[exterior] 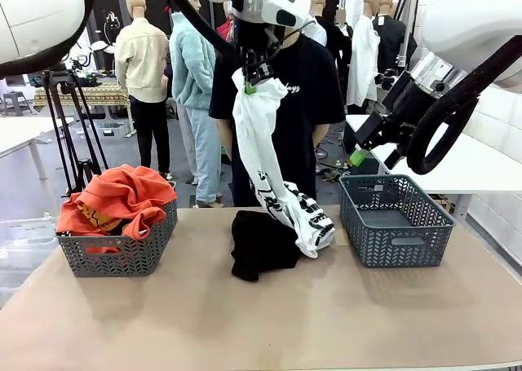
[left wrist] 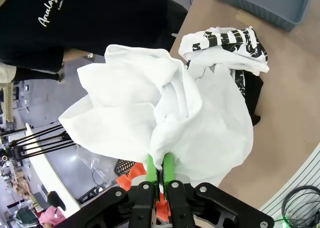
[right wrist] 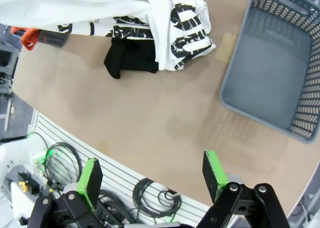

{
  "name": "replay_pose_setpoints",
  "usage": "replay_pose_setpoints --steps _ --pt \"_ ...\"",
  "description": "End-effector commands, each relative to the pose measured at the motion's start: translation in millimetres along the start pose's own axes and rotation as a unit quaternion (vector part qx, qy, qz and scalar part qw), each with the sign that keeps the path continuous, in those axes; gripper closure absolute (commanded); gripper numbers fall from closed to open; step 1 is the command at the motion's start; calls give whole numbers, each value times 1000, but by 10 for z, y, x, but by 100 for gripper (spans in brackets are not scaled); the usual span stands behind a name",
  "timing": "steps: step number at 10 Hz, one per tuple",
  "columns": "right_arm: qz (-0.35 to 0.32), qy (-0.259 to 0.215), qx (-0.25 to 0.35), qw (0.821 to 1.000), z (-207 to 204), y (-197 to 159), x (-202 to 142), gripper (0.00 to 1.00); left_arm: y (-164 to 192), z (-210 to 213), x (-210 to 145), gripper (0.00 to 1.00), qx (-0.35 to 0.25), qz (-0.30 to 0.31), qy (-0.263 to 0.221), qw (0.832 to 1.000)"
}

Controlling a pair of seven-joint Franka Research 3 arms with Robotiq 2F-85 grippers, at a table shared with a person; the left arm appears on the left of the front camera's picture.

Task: Sort the tops and bottoms.
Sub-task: Lift clothes from the center of the table with your left hand, then sort the clothes according to human instructions.

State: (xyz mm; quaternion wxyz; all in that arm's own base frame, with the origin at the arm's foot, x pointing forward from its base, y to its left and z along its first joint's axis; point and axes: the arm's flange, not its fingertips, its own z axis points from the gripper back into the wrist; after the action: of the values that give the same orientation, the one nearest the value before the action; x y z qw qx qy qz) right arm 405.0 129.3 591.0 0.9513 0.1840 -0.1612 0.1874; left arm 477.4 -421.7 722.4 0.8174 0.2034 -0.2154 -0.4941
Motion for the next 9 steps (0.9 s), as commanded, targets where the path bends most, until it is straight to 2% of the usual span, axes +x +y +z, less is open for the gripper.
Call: replay_pose_setpoints --steps 1,9 --pt "-2 2 -2 1000 -9 -11 -31 0 47 -43 -37 100 -5 7 -3 1000" --pt "-2 2 -2 1000 -9 -11 -31 0 47 -43 -37 100 -5 7 -3 1000"
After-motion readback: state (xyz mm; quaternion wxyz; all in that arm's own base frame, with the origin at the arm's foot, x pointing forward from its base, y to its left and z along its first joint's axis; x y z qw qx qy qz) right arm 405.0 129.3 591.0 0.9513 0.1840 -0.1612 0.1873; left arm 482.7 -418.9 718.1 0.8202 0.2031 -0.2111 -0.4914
